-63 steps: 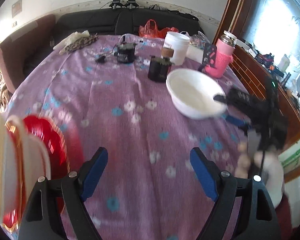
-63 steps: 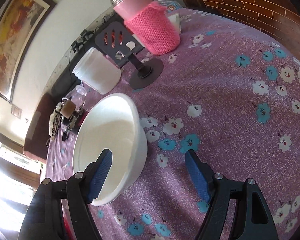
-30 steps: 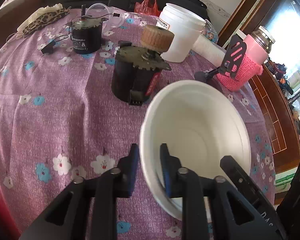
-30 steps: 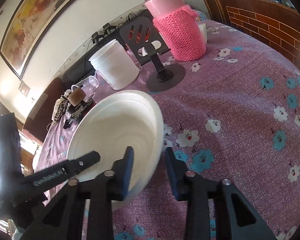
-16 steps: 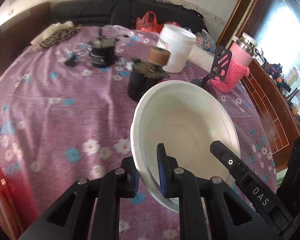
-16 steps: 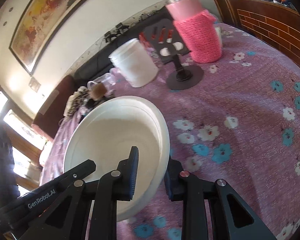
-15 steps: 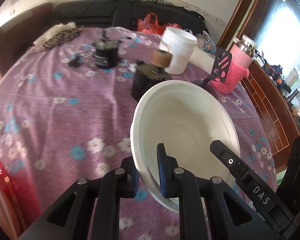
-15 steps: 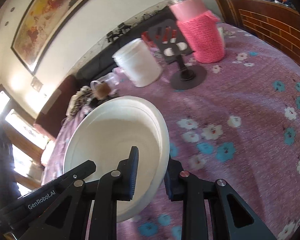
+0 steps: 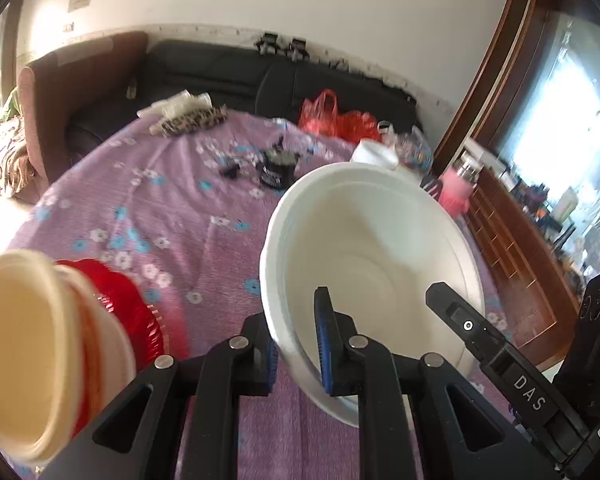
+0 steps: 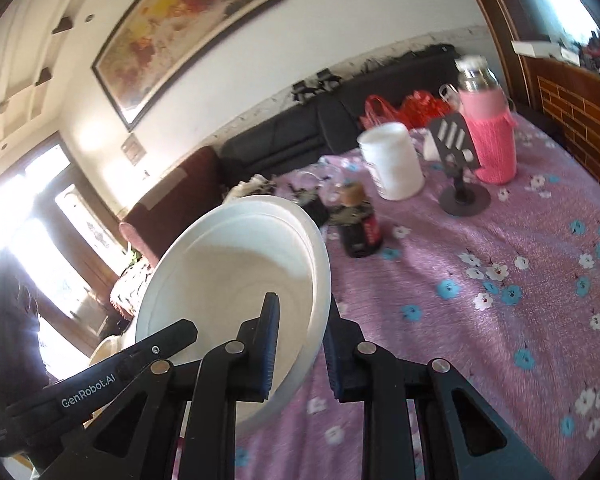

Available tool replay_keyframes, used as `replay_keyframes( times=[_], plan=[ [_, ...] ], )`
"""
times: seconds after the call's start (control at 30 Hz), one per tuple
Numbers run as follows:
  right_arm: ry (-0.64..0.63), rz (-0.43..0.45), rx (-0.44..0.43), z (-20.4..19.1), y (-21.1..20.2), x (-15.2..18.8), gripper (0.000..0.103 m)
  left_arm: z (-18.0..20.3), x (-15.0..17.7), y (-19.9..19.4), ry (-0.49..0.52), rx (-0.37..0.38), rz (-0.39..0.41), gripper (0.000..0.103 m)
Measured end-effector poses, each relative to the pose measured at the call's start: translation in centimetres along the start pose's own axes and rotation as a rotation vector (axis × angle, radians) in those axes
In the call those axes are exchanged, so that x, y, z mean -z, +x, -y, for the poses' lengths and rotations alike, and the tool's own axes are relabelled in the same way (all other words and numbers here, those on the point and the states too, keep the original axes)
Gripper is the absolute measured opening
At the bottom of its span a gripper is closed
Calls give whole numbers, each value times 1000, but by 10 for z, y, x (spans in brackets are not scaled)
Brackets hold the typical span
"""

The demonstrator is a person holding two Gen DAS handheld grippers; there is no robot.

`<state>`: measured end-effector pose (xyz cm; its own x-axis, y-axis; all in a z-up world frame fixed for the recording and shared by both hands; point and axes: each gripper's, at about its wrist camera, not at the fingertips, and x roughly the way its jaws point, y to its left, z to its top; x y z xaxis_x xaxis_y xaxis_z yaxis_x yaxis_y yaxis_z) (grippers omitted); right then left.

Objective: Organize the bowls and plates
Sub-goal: 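Lift the white bowl with both grippers and carry it over the stack, then lower the white bowl onto the stack and open both grippers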

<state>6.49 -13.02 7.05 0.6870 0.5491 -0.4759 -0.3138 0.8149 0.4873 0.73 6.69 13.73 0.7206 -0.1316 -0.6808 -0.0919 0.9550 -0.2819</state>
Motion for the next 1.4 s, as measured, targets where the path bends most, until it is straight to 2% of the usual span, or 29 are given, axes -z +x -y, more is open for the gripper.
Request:
replay_keyframes(
  times=[0.17,0.33,0.6,0.9,1.4],
  plan=[
    [-62,27,-17,-42,-26,8,23,-21,10,-49,-35,4,71,15],
    [-133,23,-56,-93,-36,15,23,-53,18,-84,-80,-31,121,15],
    [-230,-20,-106,-162,-18,35,23,-120,26,-127,-206,-79,182,16],
    [-291,-83,-122,-205,18,55,23,-161,30,-141,-242,-183,225,16],
    [-342,-153,-65,-224,56,69,23,-187,31,-119,-216,-282,181,16]
  ],
)
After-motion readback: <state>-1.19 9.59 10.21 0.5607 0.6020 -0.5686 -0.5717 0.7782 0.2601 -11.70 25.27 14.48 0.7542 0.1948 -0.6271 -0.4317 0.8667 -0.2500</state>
